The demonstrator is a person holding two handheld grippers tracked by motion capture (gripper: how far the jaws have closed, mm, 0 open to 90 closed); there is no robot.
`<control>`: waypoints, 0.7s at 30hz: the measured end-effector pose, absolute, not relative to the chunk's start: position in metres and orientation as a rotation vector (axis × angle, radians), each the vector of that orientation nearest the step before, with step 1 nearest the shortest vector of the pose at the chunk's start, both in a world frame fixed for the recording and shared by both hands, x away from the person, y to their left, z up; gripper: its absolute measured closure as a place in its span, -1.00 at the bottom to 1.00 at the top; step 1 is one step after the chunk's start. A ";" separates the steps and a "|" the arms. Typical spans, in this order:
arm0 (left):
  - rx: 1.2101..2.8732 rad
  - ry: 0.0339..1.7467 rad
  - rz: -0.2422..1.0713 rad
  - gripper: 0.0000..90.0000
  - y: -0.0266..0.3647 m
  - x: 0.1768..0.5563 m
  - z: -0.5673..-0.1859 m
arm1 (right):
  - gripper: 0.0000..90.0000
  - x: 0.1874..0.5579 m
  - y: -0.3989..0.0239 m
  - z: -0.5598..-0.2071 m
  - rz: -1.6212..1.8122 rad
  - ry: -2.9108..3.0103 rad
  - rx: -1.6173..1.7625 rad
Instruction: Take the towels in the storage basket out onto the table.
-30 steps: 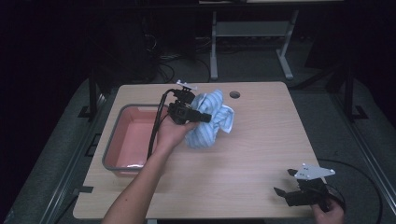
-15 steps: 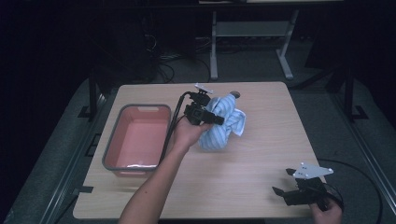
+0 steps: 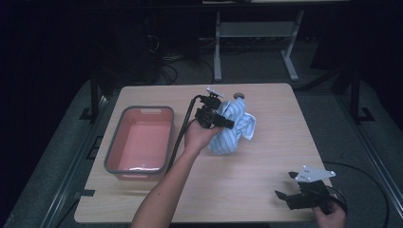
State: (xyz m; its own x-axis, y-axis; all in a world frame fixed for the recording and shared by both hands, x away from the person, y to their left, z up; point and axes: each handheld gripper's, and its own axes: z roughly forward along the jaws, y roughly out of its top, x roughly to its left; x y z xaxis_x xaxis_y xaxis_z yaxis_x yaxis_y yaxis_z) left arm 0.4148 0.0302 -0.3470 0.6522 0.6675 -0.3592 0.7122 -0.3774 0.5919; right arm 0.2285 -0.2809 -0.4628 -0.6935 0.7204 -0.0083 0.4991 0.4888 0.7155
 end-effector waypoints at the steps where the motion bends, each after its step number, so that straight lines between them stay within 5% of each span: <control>1: 2.125 1.070 -0.080 0.53 0.029 0.415 -0.348 | -0.69 0.229 -0.281 -0.463 1.021 2.431 1.019; 21: 2.154 1.109 -0.125 0.52 0.011 0.417 -0.390 | -0.69 0.228 -0.280 -0.463 1.019 2.431 1.020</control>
